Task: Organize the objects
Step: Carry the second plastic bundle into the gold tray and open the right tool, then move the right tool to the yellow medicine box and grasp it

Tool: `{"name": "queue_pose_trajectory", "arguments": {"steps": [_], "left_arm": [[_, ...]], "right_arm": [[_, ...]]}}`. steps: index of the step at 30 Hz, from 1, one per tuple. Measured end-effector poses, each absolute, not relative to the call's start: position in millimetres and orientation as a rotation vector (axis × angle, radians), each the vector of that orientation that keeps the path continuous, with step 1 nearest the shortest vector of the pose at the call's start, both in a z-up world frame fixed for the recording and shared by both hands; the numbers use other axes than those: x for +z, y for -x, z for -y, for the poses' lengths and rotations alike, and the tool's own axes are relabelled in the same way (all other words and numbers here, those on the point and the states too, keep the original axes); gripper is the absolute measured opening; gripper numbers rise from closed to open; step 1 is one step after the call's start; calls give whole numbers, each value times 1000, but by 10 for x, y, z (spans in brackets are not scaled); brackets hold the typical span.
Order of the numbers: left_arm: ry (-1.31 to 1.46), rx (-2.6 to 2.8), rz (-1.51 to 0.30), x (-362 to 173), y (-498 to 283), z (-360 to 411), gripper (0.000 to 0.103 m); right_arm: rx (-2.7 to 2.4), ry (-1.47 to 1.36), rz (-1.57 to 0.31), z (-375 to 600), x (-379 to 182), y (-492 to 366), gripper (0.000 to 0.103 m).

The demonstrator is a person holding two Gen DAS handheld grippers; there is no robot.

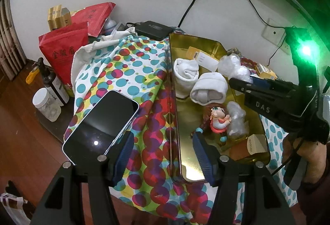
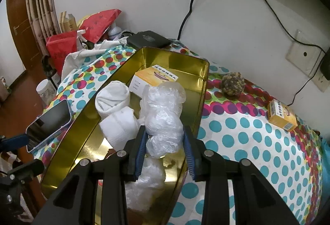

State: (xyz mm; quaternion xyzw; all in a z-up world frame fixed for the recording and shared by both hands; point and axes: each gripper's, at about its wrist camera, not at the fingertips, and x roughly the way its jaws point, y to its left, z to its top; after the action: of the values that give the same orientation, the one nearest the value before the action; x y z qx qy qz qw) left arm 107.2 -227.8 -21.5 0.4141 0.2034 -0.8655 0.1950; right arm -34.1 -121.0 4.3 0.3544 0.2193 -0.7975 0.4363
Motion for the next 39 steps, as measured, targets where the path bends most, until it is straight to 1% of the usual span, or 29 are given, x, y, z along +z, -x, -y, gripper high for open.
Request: {"name": "queue_pose_trajectory", "arguments": {"steps": [8,9,10,11,12,13,18,24,32,35,39], "left_arm": [[-1176,-2446,-564,-220,-1021,2255,61],[-1177,-2448,-561,-220,-1017,2251,61],[-1179,-2446,-559,-222,-1008,2249,61],[-1182,-2444,-560,-226,-1000,2248,61],[-1185,-2443,-562,-230,-994,2246,61],[-1187,-2444,-564,-232,-988,2241,61],[-1195,-2447,-549,-219,-946,2196,61],[-1208,-2453,-527,-188,-869,2107,61],[-1247,-2464,-482,-185,-661,1930,61],[-1262,-2474,-465,-176,-567,1842,61],[-1281,-2480,-435,-167,-441,1740,61]], "right_arm": [[-1990,-886,-565,1256,3,339,35],[-1983,-882,-558,1250,3,338,40],[-1977,-879,-559,1248,2,338,51],[-1984,-871,-566,1243,4,330,60],[-2003,-850,-573,1230,18,318,76],[-2021,-821,-563,1199,45,303,86],[-2025,-739,-504,1050,198,288,89],[-2123,-681,-407,693,307,534,100],[-2308,-709,-383,89,157,1240,103],[-2355,-754,-366,-96,60,1549,103],[-2381,-839,-390,-176,-78,1948,103]]}}
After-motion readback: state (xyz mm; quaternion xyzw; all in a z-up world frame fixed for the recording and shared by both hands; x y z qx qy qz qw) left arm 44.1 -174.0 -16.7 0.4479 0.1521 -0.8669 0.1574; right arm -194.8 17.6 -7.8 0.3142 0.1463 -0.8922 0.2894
